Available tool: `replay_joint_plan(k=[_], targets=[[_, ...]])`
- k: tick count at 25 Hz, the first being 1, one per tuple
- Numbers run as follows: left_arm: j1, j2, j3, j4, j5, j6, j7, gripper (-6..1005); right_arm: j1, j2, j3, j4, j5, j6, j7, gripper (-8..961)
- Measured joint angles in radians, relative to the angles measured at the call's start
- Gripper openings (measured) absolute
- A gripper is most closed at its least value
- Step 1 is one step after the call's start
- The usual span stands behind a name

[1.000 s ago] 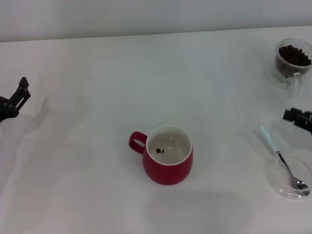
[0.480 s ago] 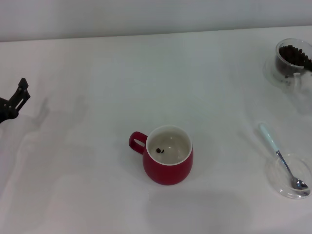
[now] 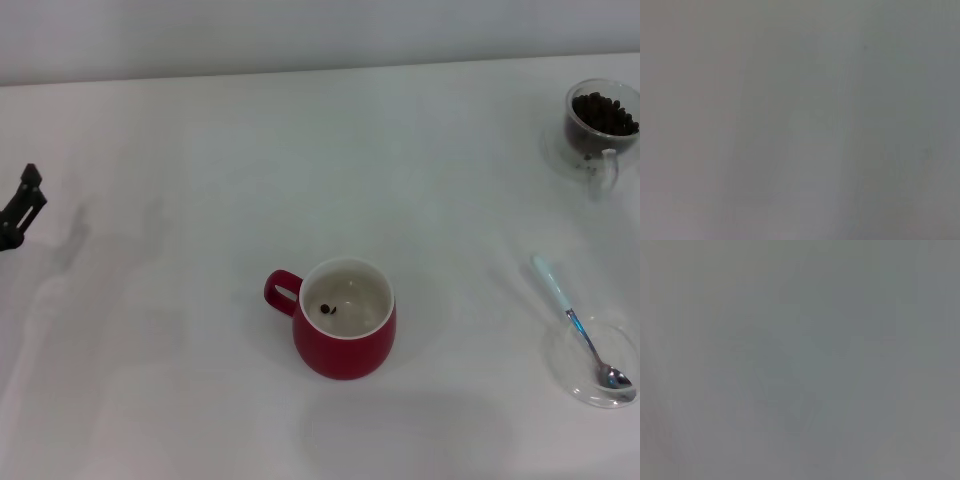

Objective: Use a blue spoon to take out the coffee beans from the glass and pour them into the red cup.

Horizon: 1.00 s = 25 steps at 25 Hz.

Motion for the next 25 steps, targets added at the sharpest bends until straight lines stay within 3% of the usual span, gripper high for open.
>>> replay_joint_plan(k=[15, 21, 25], targets=[[0.037, 0.001, 0.000, -0.009, -0.010, -0.016, 0.000, 861, 0.001, 0.004, 0.013, 0.131, 0.098, -0.004, -0.321, 302], [0.018, 0.005, 0.000, 0.014, -0.063, -0.016, 0.000, 861, 0.032, 0.009, 0.014, 0.180, 0.211, -0.035, -0.477, 302], [-0.004, 0.007, 0.000, 0.039, -0.107, -0.012, 0.000, 862, 0.070, 0.009, 0.014, 0.183, 0.260, -0.124, -0.539, 302]])
